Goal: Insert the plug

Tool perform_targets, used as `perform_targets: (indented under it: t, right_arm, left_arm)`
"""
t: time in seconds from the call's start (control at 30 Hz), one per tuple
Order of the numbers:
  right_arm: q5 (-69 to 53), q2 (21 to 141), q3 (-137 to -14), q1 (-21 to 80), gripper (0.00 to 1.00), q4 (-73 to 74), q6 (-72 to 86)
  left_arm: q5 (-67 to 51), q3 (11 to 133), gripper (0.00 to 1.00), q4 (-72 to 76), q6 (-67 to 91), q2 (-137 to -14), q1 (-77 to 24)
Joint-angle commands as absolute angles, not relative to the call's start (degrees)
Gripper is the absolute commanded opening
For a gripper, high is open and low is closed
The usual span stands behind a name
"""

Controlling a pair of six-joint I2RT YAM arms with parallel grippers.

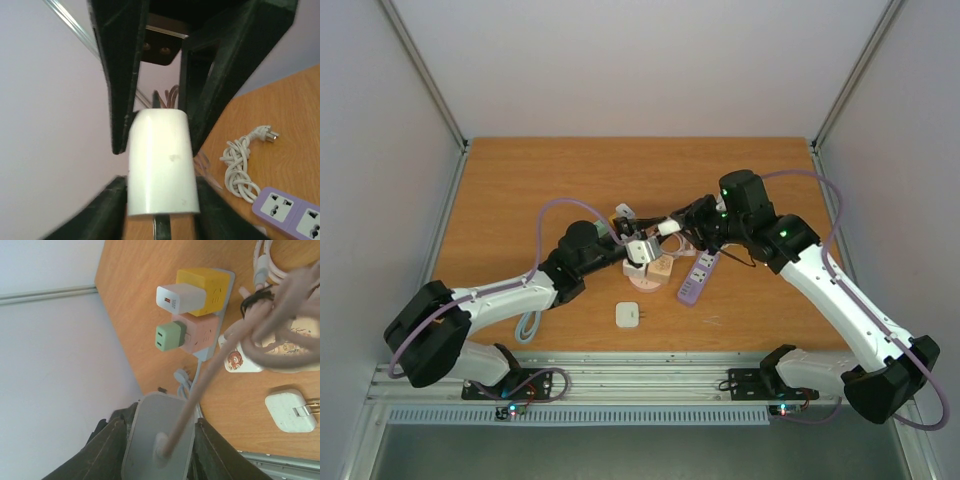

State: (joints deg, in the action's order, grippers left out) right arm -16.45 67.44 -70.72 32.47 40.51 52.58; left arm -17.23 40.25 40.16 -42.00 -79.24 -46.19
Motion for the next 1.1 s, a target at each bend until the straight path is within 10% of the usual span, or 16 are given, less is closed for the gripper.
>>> perform_targets:
  t: [0.0, 0.2, 0.63, 1.07]
  right_arm:
    - [-18.1, 66.7, -69.8, 33.0, 0.02, 37.9, 52.7]
    - [-9.1, 66.2, -71.6, 29.4, 0.01, 41.9, 40.0]
    - [12.4, 69.1, -67.1, 22.6, 0.01, 48.2, 14.4]
    - [16.0, 75.0, -52.3, 26.7, 0.01, 37.0, 19.6]
  left_arm:
    - [-14.9, 40.3, 0.43, 47.8, -40.5, -79.9, -46.6]
    - [-5.2, 40.3, 0.98, 43.3, -30.0, -77.2, -46.7]
    - [13.0, 54.6, 0.99, -4.7, 8.7, -68.8, -45.9]
    - [6.6, 47.0, 0.99, -13.9, 23.5, -63.8, -40.2]
